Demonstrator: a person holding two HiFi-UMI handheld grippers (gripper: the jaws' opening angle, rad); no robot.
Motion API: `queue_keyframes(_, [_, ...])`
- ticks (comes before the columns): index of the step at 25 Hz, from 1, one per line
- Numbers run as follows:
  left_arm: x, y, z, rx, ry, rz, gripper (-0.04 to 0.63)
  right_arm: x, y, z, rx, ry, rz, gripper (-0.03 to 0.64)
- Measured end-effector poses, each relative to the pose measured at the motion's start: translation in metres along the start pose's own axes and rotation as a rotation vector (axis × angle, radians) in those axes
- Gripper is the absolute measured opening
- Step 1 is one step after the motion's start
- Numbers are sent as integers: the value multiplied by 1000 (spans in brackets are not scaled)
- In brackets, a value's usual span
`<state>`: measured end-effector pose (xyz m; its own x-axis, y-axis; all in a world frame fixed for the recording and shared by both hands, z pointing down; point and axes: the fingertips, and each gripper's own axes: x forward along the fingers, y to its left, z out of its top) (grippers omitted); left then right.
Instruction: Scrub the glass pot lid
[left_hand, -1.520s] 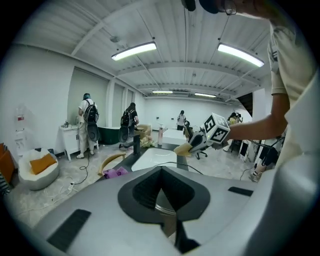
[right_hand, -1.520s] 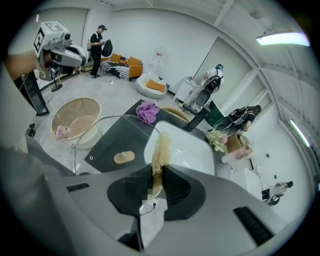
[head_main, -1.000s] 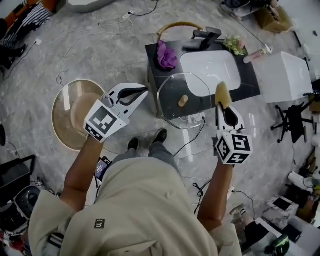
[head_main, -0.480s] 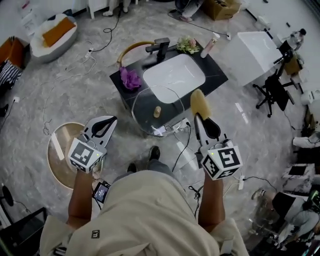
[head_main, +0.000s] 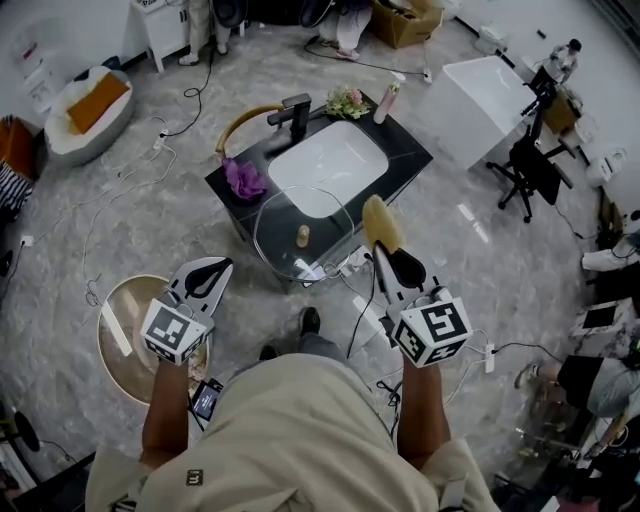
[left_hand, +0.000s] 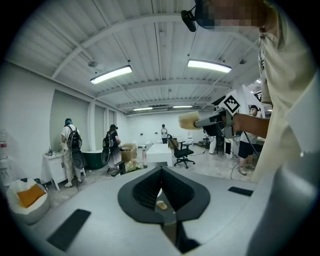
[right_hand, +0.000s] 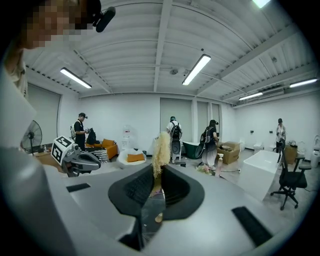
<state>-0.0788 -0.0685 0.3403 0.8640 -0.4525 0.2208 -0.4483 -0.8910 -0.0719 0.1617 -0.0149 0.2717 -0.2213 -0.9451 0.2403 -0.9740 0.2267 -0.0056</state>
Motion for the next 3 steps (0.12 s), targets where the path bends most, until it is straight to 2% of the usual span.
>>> queue_keyframes(3, [-3, -5, 6, 2, -4, -13, 14, -8, 3, 4, 1, 2, -9, 44])
